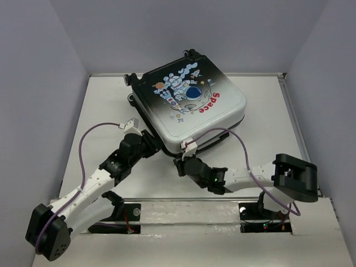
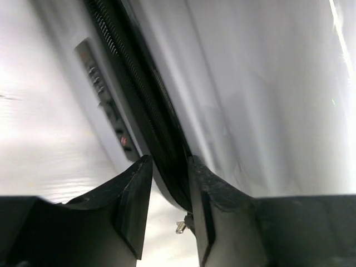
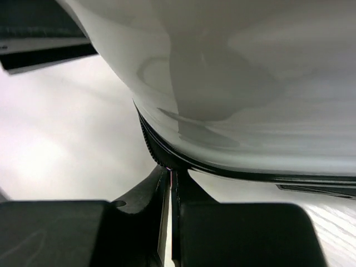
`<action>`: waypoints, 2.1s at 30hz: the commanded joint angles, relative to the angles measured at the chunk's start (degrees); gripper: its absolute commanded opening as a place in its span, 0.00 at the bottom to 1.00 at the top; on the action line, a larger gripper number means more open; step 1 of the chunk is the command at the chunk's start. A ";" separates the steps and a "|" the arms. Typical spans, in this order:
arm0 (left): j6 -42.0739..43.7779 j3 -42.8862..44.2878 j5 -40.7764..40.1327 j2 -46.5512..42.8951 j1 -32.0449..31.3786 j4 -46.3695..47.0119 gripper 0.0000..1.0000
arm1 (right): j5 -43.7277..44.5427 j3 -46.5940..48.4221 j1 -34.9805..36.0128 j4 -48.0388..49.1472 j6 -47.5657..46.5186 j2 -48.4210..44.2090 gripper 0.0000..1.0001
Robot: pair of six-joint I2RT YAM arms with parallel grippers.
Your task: Pack the luggage
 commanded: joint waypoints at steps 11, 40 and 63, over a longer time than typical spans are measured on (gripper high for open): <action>19.38 42.03 22.45 11.40 24.51 -16.85 0.94 | 10.21 0.23 8.55 25.32 11.02 9.54 0.07; 9.28 90.23 33.27 72.95 31.93 -13.26 0.89 | 3.61 0.22 12.06 17.75 9.88 9.18 0.07; -0.47 31.15 17.11 36.97 41.59 18.21 0.06 | -1.74 0.92 5.65 8.71 4.09 -2.50 0.07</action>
